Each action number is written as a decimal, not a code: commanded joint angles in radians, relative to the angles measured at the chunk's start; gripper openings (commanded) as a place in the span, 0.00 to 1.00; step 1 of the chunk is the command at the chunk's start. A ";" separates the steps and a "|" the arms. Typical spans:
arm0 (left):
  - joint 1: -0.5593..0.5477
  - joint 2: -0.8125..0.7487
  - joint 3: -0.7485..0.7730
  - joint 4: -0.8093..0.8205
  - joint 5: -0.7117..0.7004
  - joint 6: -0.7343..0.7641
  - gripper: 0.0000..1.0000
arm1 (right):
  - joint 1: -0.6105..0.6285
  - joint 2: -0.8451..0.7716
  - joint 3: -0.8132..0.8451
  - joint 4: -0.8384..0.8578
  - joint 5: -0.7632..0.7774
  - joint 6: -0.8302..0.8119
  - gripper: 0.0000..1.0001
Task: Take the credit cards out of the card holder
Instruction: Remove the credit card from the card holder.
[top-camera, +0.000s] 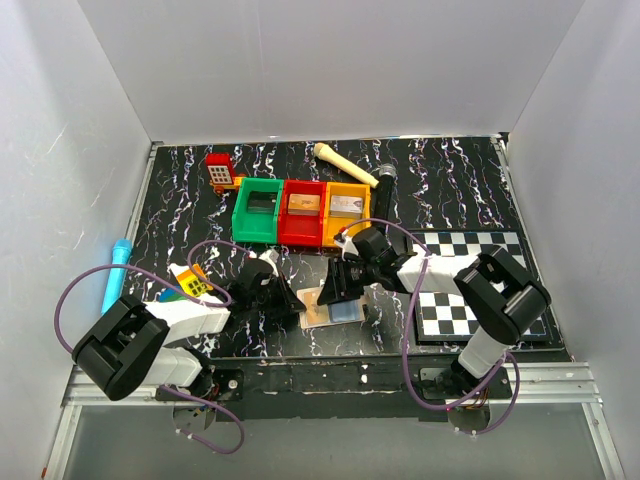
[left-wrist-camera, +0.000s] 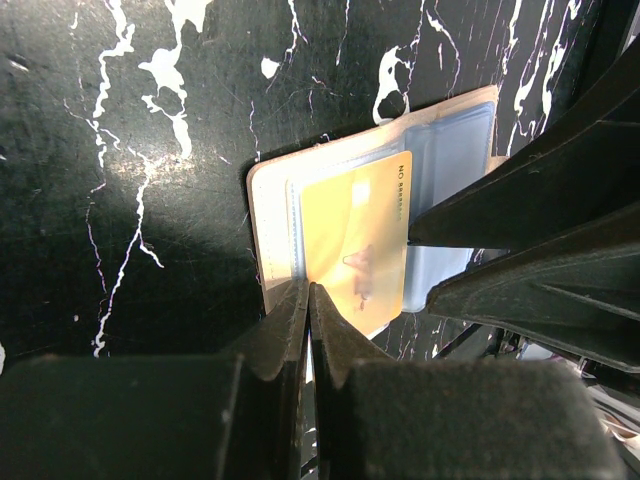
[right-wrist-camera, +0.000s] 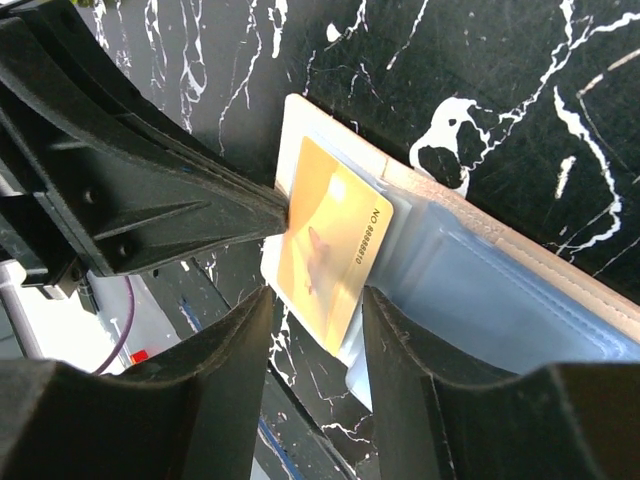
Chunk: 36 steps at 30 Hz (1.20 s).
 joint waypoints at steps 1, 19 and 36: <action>-0.005 0.014 -0.002 -0.035 -0.028 0.010 0.00 | 0.008 0.025 0.025 0.024 -0.018 0.000 0.48; -0.006 0.028 -0.004 -0.019 -0.016 0.012 0.00 | 0.018 0.039 0.005 0.139 -0.098 0.049 0.47; -0.005 -0.119 -0.007 -0.060 -0.024 0.067 0.28 | 0.018 0.055 0.008 0.129 -0.099 0.044 0.46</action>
